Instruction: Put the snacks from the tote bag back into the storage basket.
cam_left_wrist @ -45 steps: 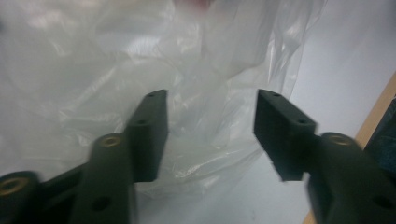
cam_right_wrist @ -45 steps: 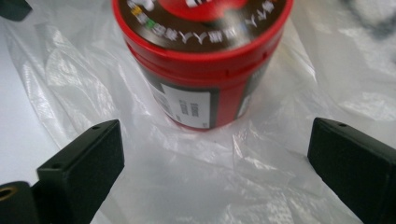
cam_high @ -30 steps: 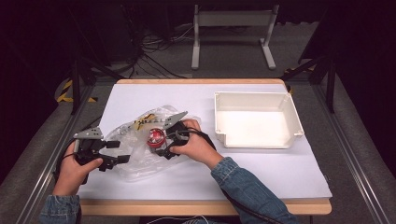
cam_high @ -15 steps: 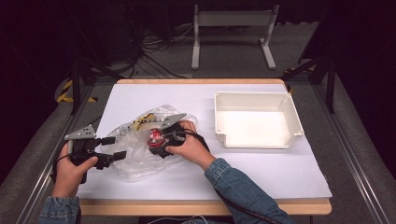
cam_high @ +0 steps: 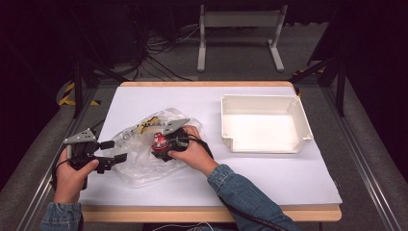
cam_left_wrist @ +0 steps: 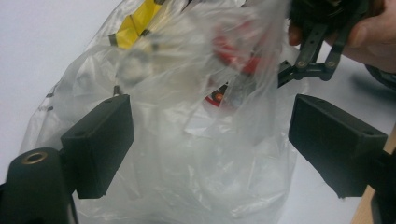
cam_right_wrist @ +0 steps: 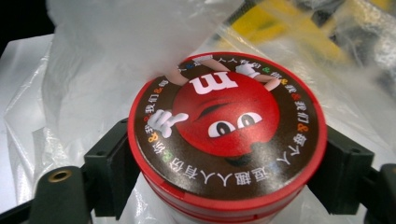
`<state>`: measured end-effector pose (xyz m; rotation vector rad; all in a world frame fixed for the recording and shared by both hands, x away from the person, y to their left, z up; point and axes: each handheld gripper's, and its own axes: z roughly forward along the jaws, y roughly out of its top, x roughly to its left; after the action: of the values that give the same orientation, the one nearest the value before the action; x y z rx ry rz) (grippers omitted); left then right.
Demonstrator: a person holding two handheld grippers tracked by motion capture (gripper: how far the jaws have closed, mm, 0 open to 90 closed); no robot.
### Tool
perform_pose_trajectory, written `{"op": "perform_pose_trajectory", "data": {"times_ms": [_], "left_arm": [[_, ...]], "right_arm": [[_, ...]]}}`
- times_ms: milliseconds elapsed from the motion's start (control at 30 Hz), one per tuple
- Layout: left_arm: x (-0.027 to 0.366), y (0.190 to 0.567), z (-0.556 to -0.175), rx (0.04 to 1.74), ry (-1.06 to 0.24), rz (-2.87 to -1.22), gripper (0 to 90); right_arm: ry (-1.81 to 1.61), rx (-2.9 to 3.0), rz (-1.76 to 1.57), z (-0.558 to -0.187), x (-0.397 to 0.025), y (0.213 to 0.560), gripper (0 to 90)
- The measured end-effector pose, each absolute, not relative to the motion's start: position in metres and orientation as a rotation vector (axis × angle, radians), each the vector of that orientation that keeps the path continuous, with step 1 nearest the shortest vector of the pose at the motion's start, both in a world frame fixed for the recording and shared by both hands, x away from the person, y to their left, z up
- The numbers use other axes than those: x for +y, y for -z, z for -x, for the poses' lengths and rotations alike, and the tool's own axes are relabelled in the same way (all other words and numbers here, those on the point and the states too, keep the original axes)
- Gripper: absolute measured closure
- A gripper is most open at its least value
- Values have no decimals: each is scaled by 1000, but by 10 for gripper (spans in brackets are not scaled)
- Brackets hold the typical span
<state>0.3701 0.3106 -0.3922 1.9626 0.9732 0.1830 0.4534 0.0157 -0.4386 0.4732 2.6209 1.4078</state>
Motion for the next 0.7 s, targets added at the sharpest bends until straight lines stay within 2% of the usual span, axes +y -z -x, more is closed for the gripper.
{"op": "perform_pose_trajectory", "data": {"times_ms": [300,700], "left_arm": [[313,391,-369,980,-193,-1931,147],[316,388,-368,984,-208,-1905,144]], "right_arm": [[-1374,2615,-419,-448,15,432,248],[-1382,2597,-372,-438,11,400,249]]}}
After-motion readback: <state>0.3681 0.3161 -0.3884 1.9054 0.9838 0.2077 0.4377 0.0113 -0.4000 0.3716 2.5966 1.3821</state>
